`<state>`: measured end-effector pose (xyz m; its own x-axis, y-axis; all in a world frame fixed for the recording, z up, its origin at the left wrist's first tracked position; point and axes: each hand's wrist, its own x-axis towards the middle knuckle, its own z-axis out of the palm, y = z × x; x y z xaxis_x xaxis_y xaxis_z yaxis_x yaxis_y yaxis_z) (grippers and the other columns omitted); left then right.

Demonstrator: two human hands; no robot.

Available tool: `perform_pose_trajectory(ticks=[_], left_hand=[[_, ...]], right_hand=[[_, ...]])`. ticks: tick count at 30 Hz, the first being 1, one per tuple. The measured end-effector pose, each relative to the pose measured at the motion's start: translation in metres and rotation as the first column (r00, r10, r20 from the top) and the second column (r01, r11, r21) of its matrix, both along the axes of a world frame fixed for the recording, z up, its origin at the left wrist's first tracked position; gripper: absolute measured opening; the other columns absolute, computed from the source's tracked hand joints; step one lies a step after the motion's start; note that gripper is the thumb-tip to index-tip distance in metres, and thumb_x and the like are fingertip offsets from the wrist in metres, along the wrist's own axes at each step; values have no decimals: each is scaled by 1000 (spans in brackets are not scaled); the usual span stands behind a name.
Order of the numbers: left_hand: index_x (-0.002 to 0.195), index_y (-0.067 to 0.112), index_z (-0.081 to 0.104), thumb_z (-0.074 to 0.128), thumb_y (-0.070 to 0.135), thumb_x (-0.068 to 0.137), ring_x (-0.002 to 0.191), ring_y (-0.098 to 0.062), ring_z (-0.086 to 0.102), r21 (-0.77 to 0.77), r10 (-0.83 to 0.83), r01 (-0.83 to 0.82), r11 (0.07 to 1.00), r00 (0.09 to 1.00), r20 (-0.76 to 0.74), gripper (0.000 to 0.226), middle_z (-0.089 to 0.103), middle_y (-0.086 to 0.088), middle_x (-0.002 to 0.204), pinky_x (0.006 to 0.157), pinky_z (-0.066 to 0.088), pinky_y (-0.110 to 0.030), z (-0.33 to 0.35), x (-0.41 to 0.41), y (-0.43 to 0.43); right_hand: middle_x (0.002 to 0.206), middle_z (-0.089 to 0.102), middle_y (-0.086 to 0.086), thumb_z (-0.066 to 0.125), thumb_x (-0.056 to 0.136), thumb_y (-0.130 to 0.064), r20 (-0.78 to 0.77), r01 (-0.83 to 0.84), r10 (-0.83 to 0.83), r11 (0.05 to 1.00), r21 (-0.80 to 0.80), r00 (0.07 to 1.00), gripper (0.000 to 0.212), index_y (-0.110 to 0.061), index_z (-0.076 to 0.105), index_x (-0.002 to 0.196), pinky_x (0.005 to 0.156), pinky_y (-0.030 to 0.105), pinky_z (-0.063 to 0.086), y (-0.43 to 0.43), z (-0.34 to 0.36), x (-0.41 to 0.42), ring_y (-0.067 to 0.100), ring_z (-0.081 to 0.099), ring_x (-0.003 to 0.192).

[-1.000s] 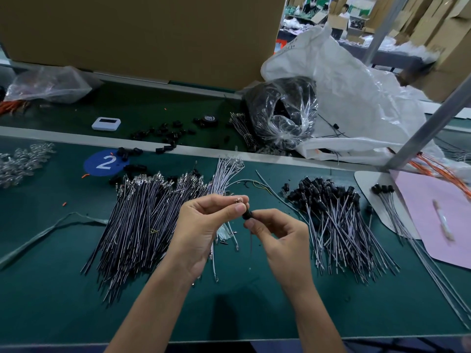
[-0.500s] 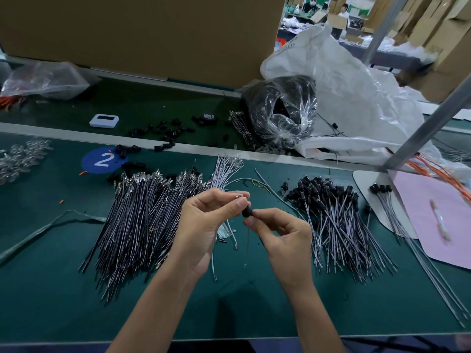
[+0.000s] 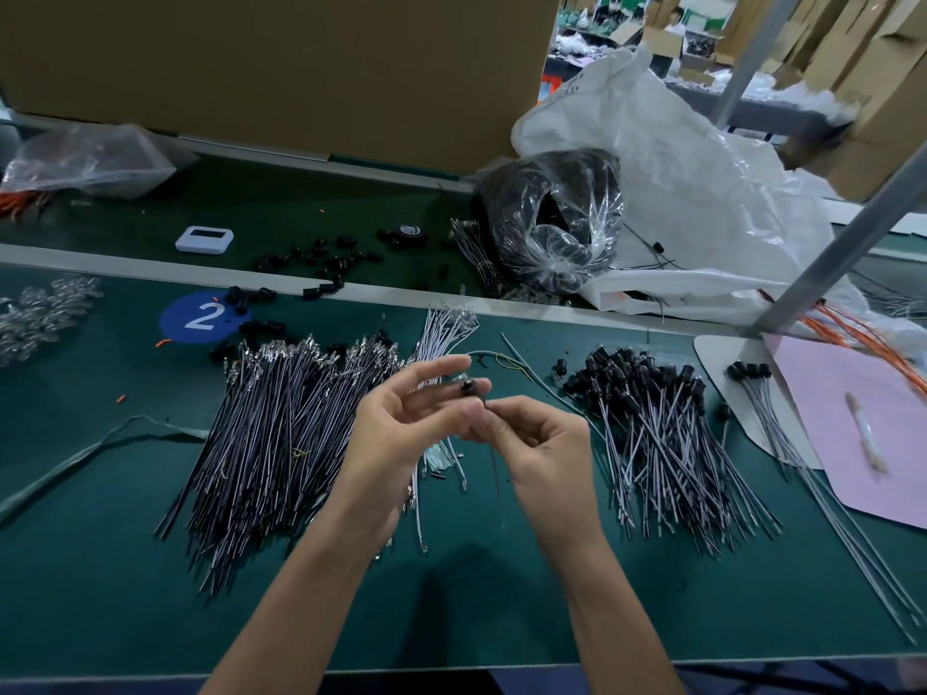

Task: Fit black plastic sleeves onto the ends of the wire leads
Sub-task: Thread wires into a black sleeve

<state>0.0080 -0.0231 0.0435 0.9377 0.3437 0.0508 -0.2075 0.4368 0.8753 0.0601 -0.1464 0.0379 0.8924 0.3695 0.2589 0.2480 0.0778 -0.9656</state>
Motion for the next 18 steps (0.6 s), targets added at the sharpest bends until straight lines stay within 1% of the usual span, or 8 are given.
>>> perform_pose_trajectory(ticks=[1,3,4,7,9,11,14,18], left_hand=[[94,18,78,83,13,61,91,-18,72,5,-2,2,1000,1000,-16,34,75,-12,99,76,55,-21,-2,0,-2],[92,19,80,79,15,62,93,-14,72,31,30,-30,999,999,-16,30,76,-8,98,76,53,-17,-6,-2,-7],[90,19,81,78,15,64,93,-13,72,39,55,-55,998,998,-3,27,76,-7,97,76,53,-16,-6,-3,-9],[91,16,80,76,15,68,96,-18,72,19,110,-111,994,993,53,23,76,-10,98,81,53,-19,-8,-3,-13],[92,16,80,79,21,68,97,-20,71,-3,148,-149,989,985,90,25,76,-10,98,85,54,-23,-6,-5,-15],[91,19,80,79,28,66,94,-19,71,-2,191,-192,981,975,117,26,76,-8,95,84,54,-24,-4,-5,-17],[89,21,80,76,28,66,90,-16,72,-32,240,-238,971,957,160,24,77,-5,91,81,54,-23,-2,-6,-21],[92,18,80,74,19,69,91,-17,73,-121,260,-239,963,945,198,23,77,-6,92,80,54,-21,-3,-9,-26]], right_hand=[[77,75,6,69,85,3,13,22,-22,1000,5,1000,19,-14,76,80,73,31,57,1,-1,2,22,72,74],[80,76,4,69,84,1,41,43,-43,999,0,998,22,-19,76,81,78,42,59,3,-3,3,30,72,80],[81,76,4,69,84,0,48,43,-43,999,3,998,21,-20,76,81,80,45,58,4,-3,2,31,72,81],[81,76,2,70,82,-4,45,40,-41,999,25,998,18,-21,76,80,81,45,57,7,-5,0,22,72,81],[75,74,0,73,81,-8,67,30,-32,999,27,997,12,-18,75,76,75,43,55,9,-5,-3,15,66,74],[69,71,2,74,79,-15,78,25,-29,999,46,997,6,-16,73,74,72,41,52,13,-4,-7,13,59,69],[67,68,8,75,79,-23,87,39,-47,995,92,995,10,-15,71,75,70,43,51,16,-4,-13,15,56,68],[67,67,4,75,77,-32,68,35,-45,989,145,997,23,-10,69,75,69,43,50,18,-6,-19,16,57,69]])
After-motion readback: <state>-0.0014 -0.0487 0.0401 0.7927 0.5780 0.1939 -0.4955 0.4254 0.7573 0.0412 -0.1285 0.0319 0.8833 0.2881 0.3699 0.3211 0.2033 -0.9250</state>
